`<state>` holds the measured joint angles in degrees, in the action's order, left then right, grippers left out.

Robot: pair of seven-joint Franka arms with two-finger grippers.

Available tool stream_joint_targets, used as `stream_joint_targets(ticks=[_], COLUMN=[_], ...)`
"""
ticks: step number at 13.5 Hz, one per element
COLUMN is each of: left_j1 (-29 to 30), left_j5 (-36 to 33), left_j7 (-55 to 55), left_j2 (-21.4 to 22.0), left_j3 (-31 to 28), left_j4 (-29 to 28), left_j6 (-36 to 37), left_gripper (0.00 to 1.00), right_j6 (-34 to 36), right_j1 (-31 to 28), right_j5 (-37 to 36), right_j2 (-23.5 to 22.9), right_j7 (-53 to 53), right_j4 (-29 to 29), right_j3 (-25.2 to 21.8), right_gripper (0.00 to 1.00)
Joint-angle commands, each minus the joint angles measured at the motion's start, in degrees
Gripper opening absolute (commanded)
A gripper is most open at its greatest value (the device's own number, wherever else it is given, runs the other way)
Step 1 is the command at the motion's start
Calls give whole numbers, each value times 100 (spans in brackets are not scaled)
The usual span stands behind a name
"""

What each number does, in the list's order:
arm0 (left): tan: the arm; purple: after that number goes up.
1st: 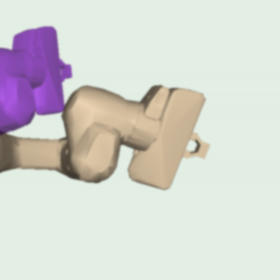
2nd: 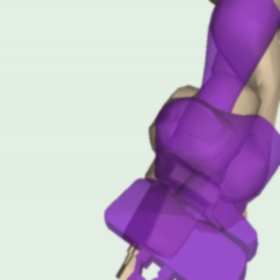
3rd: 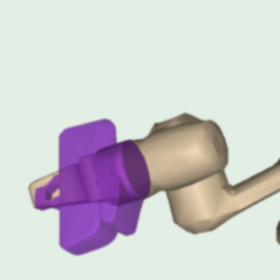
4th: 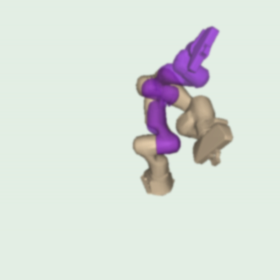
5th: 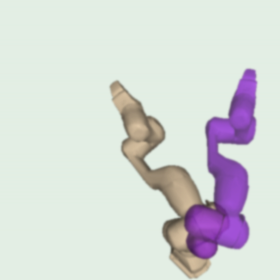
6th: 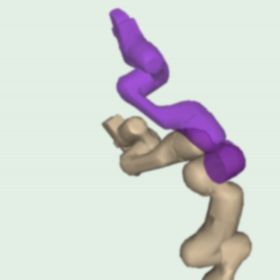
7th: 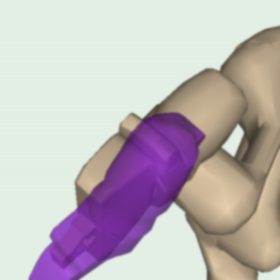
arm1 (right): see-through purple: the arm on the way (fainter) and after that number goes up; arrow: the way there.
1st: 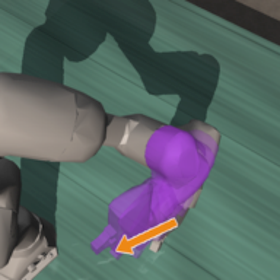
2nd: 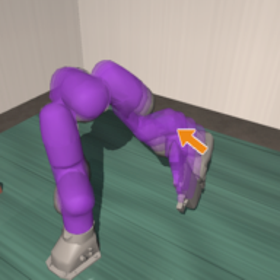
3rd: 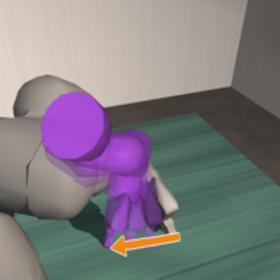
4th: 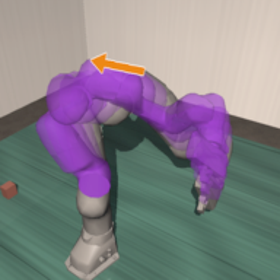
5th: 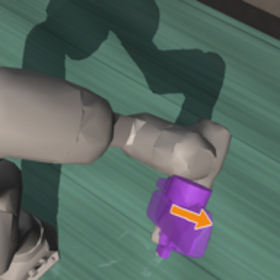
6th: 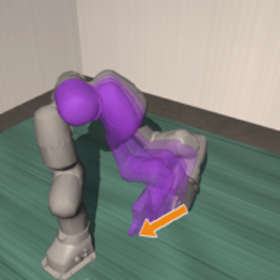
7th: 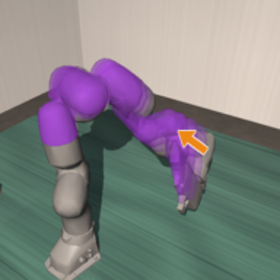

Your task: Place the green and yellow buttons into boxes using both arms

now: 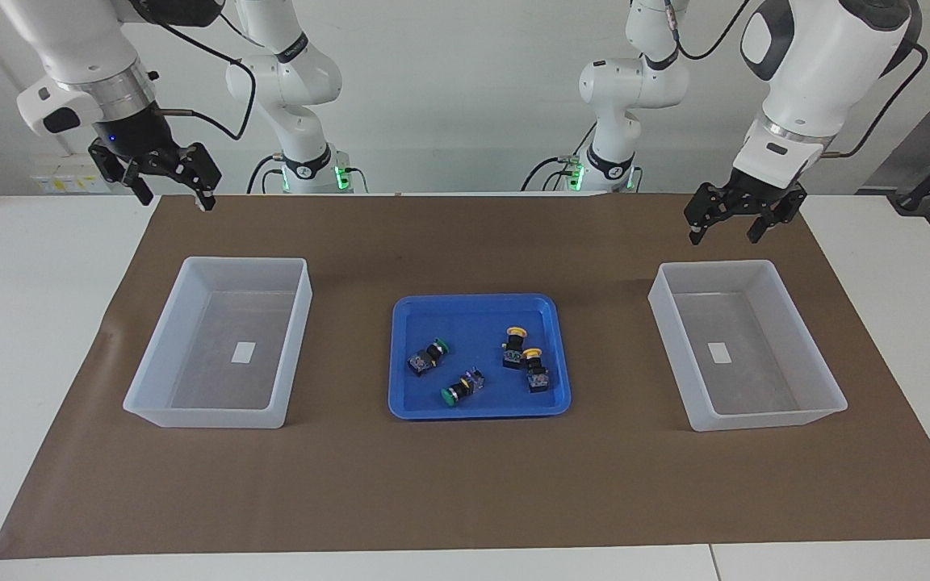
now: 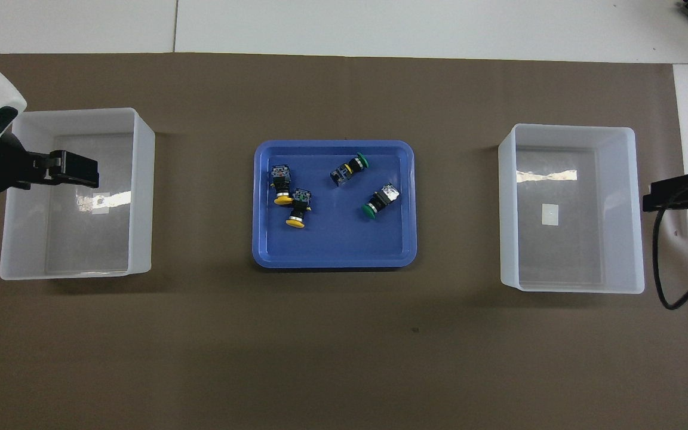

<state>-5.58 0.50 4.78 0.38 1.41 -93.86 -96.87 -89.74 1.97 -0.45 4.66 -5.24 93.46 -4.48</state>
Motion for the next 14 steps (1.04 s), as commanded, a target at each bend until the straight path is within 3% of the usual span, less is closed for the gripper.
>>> stream_joint_targets(ticks=[1,14], left_j1=[13,-188], left_j5=[-129,249], left_j7=[-57,109], left_j2=[77,-98], left_j3=[17,43], left_j4=[25,-27], left_j6=[116,-357], left_gripper=[100,100], right_j6=[62,62], right_j1=[-4,-4], right_j5=[-52,-52], right_j2=[105,105], right_j7=[-64,-56], right_j4=[94,94], right_j3=[26,26], right_gripper=[100,100])
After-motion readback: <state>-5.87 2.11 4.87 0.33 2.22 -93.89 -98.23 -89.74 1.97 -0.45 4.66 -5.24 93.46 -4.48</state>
